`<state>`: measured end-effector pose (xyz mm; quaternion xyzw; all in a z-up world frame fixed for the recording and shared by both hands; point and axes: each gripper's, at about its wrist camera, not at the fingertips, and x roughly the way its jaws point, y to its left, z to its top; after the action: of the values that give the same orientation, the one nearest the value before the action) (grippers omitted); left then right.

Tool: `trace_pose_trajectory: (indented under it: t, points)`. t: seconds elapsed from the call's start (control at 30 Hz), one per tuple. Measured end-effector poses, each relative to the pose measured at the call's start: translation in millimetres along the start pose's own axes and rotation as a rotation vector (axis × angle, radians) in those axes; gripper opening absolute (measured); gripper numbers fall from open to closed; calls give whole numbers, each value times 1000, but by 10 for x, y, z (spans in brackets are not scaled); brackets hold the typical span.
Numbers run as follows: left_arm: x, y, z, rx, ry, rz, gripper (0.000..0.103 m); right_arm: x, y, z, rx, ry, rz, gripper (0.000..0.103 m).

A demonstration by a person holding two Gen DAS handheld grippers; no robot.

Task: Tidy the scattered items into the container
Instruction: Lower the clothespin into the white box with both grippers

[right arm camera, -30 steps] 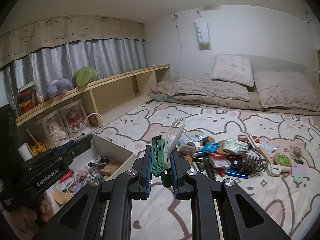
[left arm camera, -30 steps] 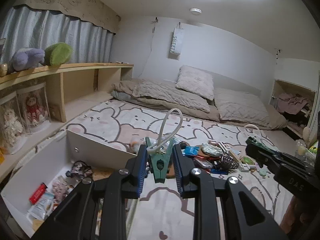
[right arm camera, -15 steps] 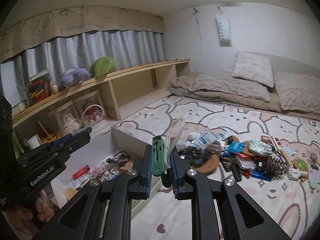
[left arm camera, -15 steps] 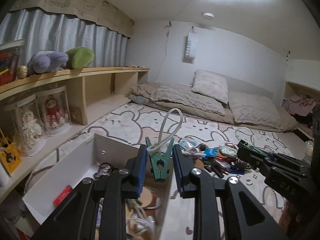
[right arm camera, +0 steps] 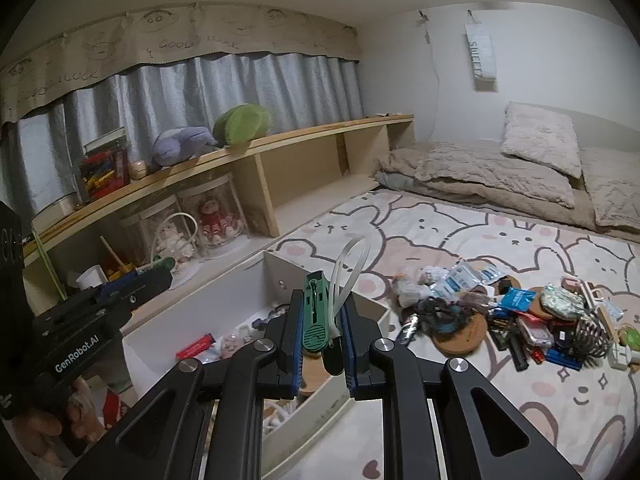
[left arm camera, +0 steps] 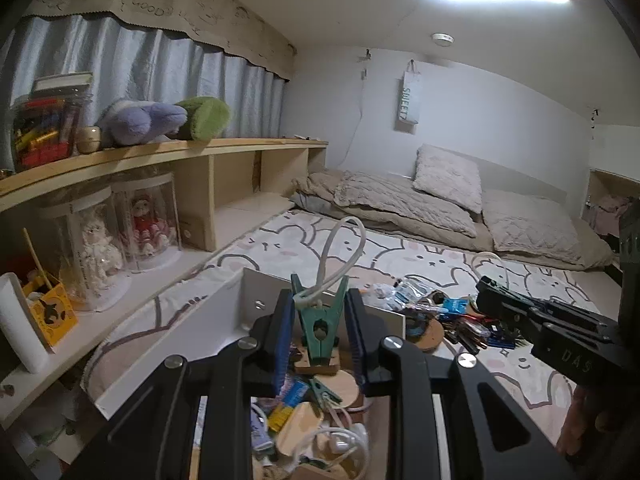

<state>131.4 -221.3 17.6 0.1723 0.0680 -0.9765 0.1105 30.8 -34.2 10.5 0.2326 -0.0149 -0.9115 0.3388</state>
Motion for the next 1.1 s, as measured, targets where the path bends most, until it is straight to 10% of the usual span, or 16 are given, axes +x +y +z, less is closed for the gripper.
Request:
trace_pose_trajectory:
  t: [1.1]
  points:
    - [269, 757, -289, -50, 94, 100, 26, 902, 622, -270, -6, 238, 226, 17]
